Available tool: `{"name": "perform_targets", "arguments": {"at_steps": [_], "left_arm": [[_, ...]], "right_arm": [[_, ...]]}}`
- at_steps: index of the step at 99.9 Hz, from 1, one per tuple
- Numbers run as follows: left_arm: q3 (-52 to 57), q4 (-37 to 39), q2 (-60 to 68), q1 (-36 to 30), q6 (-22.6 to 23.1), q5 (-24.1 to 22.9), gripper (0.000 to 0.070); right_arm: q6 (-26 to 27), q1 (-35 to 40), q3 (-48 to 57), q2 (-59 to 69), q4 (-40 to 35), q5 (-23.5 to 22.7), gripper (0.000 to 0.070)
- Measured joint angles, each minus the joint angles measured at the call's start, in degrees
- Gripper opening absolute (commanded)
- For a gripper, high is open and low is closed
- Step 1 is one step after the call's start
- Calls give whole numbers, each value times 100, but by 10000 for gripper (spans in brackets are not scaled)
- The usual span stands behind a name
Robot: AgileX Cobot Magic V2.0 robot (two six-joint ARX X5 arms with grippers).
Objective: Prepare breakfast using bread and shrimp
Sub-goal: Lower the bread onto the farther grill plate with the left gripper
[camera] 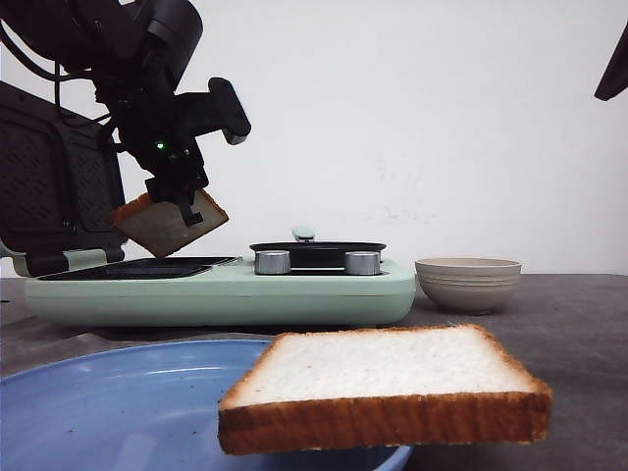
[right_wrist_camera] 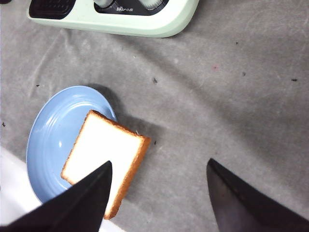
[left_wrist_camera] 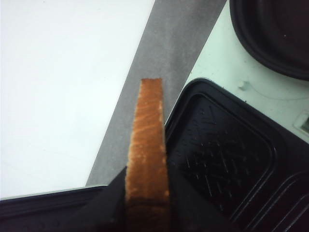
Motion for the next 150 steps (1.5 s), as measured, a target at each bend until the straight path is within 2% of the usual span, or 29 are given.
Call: {"name": "perform_targets", "arguments": {"at_steps": [64,105,112,122,125,130,141,150], "left_arm": [[2,39,114,66,-79,42,3],[11,164,437,37,76,-70,7],[13,162,437,37,76,-70,88],[13,164,437,37,76,-44,313],[13,162,437,37,74,9,361],[13,162,437,37,76,50,404],[24,153,437,35,79,79,415],[90,144,437,33,79,92,490]], "right_arm": [[-109,0,0,0,0,0,382],[-114,0,0,0,0,0,382],[-120,0,0,0,0,0,382],[-129,0,0,0,0,0,382],[-129,0,0,0,0,0,382],[-131,0,0,0,0,0,382],[-131,0,0,0,0,0,382],[-131,0,0,0,13,0,382]]}}
